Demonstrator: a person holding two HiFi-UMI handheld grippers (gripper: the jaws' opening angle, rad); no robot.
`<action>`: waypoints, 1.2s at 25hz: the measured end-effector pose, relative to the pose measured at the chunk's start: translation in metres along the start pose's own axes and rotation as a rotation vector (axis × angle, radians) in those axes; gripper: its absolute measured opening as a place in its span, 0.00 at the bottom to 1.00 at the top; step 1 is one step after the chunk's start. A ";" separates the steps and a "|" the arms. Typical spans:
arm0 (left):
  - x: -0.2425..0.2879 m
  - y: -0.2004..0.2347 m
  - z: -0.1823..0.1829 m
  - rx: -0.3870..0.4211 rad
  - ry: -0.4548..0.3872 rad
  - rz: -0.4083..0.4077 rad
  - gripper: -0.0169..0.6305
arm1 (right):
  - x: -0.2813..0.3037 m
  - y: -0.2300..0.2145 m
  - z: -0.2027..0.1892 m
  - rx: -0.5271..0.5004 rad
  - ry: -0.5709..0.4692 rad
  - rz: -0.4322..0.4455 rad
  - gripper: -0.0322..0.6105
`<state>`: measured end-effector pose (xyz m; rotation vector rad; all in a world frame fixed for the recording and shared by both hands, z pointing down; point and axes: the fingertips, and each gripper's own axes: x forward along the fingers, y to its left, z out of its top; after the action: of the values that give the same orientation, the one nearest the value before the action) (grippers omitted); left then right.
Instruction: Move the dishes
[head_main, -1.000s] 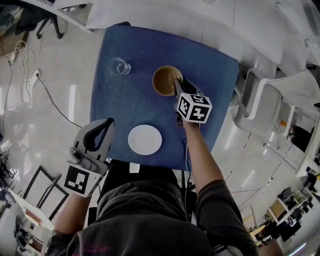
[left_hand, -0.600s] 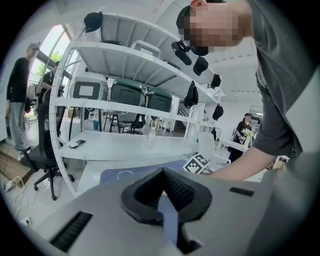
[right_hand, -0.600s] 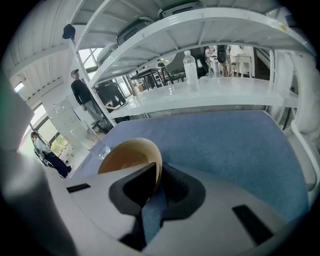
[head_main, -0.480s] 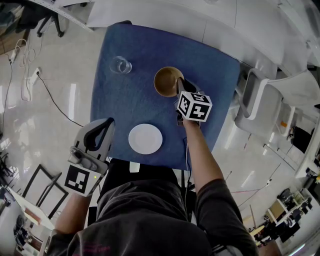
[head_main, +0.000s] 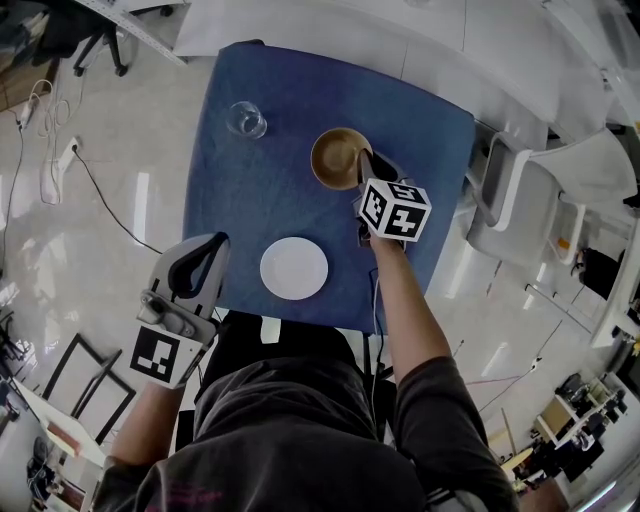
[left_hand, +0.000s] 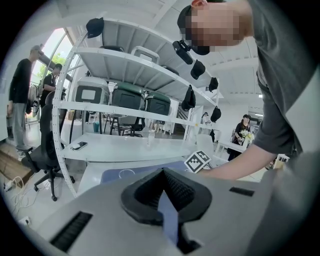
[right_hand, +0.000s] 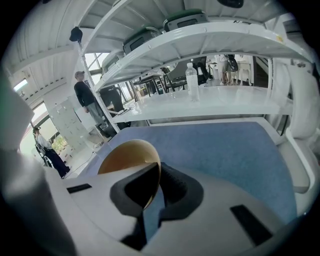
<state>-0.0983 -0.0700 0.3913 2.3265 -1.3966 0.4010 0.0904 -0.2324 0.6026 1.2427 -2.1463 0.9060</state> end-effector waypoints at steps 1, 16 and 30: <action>-0.004 -0.001 0.000 0.003 -0.006 -0.004 0.03 | -0.005 0.002 0.000 -0.002 -0.006 -0.004 0.07; -0.087 -0.008 -0.014 0.046 -0.061 -0.091 0.03 | -0.092 0.062 -0.045 0.047 -0.052 -0.060 0.07; -0.133 -0.013 -0.037 0.069 -0.062 -0.135 0.03 | -0.123 0.099 -0.137 0.105 0.024 -0.076 0.07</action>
<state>-0.1494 0.0556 0.3639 2.4915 -1.2628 0.3450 0.0719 -0.0255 0.5773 1.3476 -2.0413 1.0066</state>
